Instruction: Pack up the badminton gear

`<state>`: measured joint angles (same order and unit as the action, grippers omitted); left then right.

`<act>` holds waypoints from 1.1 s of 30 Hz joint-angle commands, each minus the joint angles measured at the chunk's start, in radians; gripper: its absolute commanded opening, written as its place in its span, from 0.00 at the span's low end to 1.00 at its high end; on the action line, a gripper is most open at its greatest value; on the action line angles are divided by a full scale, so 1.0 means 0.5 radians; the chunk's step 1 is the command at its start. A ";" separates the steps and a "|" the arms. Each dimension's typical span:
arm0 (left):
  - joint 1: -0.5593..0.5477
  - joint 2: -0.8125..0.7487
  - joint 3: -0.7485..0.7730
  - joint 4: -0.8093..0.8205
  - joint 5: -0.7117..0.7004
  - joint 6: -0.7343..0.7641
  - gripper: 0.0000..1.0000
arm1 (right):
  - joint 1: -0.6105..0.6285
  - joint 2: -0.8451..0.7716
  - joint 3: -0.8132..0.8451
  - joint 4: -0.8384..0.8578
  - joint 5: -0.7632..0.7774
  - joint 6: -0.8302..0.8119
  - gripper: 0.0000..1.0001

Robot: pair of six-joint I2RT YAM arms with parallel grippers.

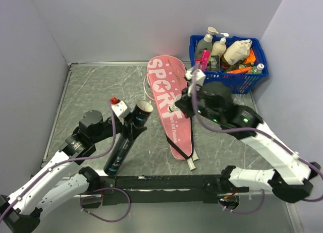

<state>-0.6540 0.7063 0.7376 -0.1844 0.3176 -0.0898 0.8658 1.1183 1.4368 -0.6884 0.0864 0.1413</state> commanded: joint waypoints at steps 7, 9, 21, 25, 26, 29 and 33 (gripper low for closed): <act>-0.315 0.186 0.114 0.028 0.307 0.134 0.01 | 0.002 -0.304 0.136 -0.234 -0.549 0.003 0.00; -0.339 0.198 0.105 0.028 0.322 0.149 0.01 | 0.005 -0.313 0.160 -0.252 -0.593 0.009 0.00; -0.392 0.149 0.080 0.059 0.420 0.137 0.01 | 0.005 -0.218 0.118 -0.078 -0.924 0.085 0.00; -0.404 0.121 0.071 0.071 0.414 0.143 0.01 | 0.011 -0.151 0.102 -0.041 -0.995 0.101 0.00; -0.404 0.118 0.065 0.077 0.420 0.140 0.01 | 0.011 -0.141 0.087 -0.032 -0.998 0.110 0.00; -0.401 0.097 0.068 0.090 0.439 0.131 0.01 | 0.017 -0.101 0.038 0.021 -1.062 0.134 0.00; -0.401 0.045 0.056 0.120 0.439 0.115 0.01 | 0.039 -0.058 -0.057 0.125 -1.148 0.196 0.00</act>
<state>-0.8505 0.7654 0.7429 -0.2047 0.5053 -0.0265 0.8715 1.0752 1.4441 -0.7147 -0.4194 0.1997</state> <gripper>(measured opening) 0.710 0.008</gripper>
